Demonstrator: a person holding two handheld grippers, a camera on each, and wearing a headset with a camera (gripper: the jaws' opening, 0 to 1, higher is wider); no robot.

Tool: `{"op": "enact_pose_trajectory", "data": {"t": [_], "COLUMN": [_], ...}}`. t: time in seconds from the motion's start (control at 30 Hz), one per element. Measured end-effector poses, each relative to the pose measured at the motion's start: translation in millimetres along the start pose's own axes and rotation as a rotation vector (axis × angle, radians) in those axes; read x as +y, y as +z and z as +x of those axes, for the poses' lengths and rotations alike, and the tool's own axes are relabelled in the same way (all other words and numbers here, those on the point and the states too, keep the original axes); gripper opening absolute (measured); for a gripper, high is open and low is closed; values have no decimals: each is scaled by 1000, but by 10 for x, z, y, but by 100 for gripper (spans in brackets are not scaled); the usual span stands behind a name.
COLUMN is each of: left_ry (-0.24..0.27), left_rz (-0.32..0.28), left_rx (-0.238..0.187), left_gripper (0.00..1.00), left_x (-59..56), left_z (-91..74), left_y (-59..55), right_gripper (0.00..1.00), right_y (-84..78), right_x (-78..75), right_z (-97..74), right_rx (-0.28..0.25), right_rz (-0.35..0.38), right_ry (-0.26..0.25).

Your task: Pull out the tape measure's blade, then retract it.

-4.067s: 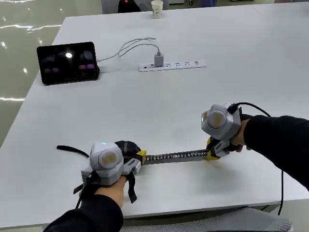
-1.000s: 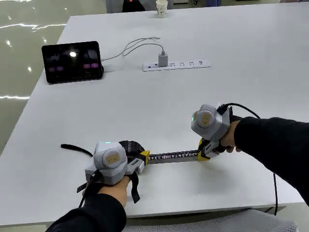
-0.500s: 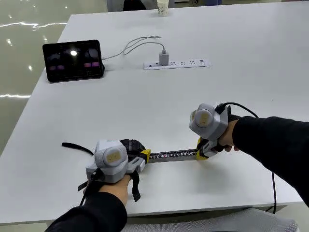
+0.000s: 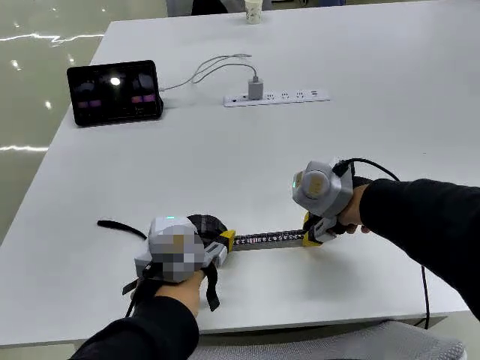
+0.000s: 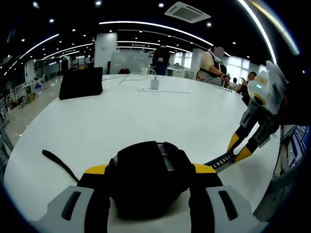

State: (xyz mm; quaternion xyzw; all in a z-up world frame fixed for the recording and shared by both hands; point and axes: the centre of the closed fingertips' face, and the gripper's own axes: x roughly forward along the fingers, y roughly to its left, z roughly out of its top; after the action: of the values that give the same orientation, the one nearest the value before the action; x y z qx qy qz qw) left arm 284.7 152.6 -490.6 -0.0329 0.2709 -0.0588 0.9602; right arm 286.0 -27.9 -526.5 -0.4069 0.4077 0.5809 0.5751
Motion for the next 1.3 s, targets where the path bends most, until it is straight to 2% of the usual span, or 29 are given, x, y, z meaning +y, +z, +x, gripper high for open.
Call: {"op": "enact_pose_trajectory", "data": {"t": [0.37,1.3], "left_ry": [0,-1], "left_rz": [-1,0], "left_rx": [-1,5], "left_gripper": [61,61], "left_x": [-9,-7], "left_z": [-4,1], "left_y": [7,-12], "right_gripper": [12,12], "right_y": [46,166], "right_x": [6,21], "right_z": [16,46], "right_rx": [-25,-17], "right_rz": [-48,-47], "right_ry": [11,18]}}
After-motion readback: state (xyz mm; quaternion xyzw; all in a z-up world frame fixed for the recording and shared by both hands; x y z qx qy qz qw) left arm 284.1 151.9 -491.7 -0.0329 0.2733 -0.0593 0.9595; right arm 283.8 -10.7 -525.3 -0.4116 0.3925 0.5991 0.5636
